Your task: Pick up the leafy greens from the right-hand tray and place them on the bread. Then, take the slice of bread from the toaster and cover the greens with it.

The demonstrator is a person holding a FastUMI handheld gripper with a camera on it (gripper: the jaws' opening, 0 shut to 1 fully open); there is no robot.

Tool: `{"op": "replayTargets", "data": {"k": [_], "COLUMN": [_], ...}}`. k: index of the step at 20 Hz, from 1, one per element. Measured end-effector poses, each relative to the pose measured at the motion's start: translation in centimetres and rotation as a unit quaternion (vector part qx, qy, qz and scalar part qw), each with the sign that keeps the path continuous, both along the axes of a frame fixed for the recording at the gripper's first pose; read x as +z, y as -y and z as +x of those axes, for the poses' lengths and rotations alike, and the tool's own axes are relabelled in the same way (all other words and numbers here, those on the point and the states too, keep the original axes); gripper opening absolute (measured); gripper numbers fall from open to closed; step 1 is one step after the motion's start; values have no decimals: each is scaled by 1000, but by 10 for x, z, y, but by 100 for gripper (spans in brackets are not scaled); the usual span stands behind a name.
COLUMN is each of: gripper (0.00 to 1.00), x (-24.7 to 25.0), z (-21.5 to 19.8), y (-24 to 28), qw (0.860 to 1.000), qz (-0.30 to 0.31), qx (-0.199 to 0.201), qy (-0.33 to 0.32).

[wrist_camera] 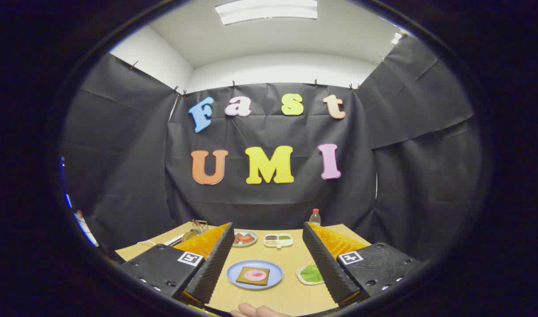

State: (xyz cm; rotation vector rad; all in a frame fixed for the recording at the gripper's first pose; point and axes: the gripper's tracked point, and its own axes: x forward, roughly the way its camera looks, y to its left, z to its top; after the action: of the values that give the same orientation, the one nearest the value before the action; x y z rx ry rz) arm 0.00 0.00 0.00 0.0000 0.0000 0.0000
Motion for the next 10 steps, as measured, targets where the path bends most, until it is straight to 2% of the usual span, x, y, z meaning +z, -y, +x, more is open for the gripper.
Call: {"op": "replayTargets", "data": {"k": [10], "gripper": [96], "x": [-12], "z": [8], "y": [4], "qw": [1000], "qz": [-5], "qx": [-11], "qy": [-12]}}
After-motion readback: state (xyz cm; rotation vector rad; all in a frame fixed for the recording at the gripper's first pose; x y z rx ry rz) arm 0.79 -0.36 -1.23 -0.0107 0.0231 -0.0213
